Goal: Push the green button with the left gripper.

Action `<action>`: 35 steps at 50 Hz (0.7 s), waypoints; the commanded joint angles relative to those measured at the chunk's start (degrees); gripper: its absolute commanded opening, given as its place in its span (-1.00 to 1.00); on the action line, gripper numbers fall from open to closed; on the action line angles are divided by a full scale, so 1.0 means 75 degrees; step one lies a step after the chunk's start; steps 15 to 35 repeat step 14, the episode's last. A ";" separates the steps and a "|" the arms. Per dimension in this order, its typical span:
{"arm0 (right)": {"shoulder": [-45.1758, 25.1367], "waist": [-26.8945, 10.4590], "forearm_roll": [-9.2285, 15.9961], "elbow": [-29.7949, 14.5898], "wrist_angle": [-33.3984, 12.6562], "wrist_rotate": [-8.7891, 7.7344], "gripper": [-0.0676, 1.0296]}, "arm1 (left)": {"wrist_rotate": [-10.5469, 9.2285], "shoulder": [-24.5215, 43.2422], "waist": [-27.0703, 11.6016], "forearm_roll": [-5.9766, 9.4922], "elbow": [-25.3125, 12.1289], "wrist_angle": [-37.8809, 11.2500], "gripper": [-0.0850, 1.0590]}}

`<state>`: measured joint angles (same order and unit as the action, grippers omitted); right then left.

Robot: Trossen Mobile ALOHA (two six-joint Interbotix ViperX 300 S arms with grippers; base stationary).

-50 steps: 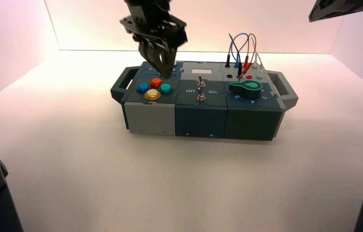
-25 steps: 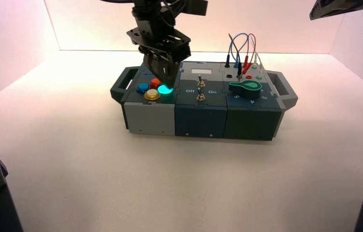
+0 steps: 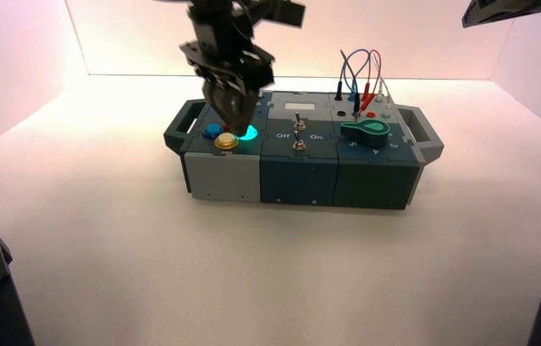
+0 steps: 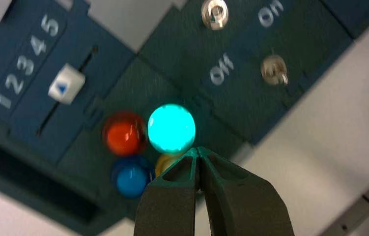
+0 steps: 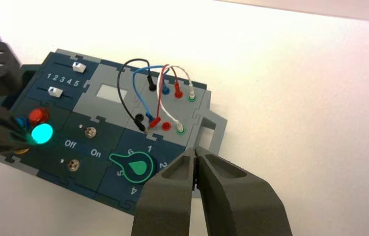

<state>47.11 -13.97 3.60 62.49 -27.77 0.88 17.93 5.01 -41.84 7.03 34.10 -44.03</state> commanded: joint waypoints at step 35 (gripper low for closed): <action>-0.0305 -0.0035 0.0082 -0.0293 -0.0188 0.0012 -0.92 | -0.0035 -0.0902 -0.0023 0.0000 0.0094 -0.0586 -0.91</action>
